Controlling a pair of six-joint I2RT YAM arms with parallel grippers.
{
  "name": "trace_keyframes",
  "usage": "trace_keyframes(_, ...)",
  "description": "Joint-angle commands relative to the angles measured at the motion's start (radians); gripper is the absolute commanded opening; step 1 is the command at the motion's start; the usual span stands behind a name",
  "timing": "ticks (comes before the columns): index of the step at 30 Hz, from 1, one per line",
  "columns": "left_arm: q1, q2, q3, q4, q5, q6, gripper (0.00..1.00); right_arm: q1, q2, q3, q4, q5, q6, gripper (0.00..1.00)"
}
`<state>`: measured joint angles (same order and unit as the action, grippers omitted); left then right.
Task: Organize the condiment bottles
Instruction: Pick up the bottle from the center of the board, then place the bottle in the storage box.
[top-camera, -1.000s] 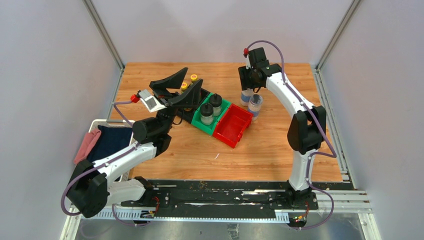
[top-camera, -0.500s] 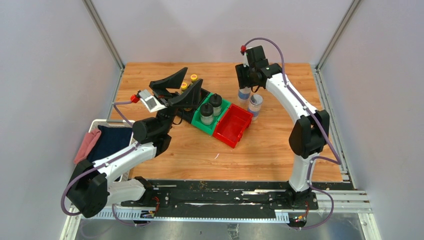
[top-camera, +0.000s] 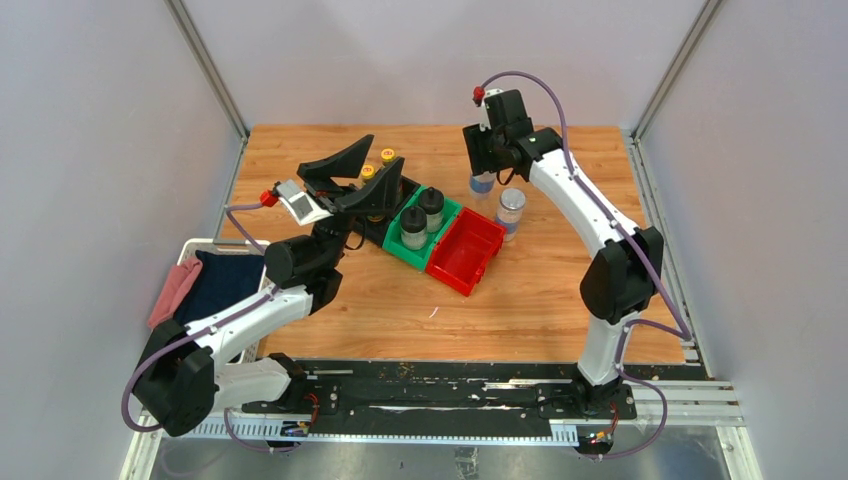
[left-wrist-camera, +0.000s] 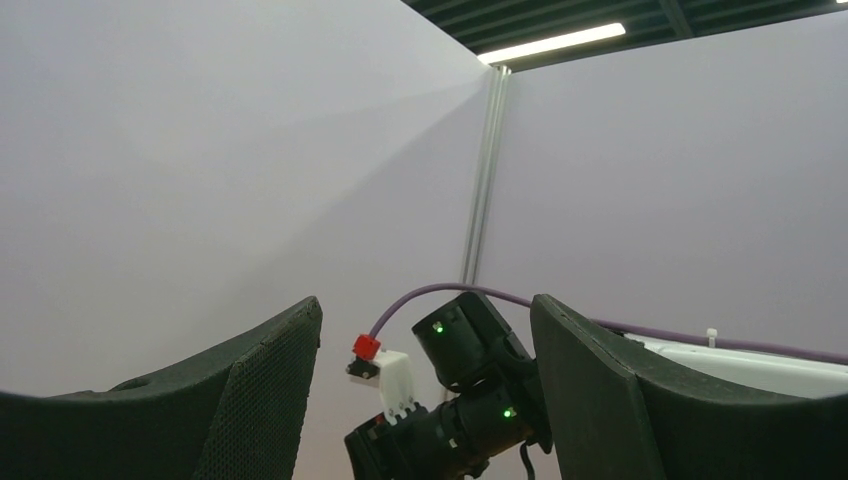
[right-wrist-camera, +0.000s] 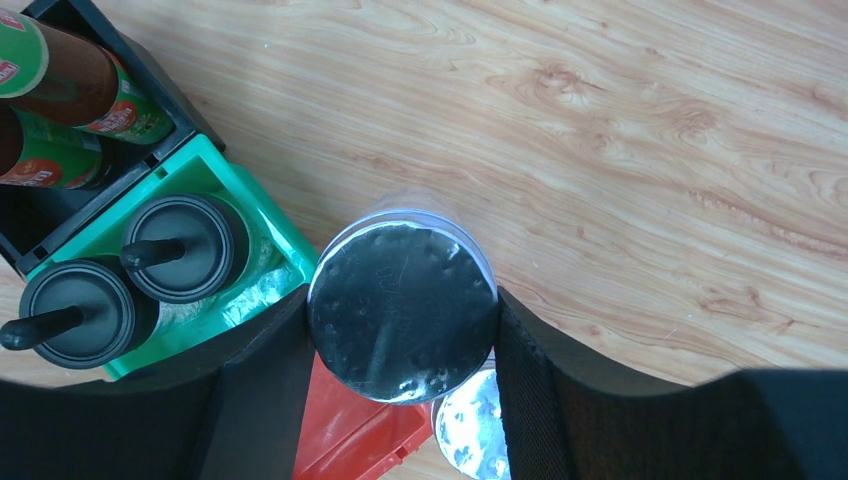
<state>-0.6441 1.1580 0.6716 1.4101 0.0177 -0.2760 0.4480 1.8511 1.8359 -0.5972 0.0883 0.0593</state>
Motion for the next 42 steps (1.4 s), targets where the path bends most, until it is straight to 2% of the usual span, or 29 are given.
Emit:
trace_keyframes(1, -0.011, -0.017, -0.016, 0.017, -0.013, 0.021, 0.79, 0.021, -0.072, 0.010, 0.052, 0.035, -0.016, 0.00)
trace_keyframes(29, -0.019, -0.022, -0.023, 0.034, -0.016, 0.029, 0.79, 0.094, -0.185, -0.053, 0.066, 0.077, -0.026, 0.00)
trace_keyframes(42, -0.019, -0.073, 0.003, 0.022, -0.055, 0.094, 0.79, 0.171, -0.286, -0.129, 0.037, 0.144, -0.018, 0.00)
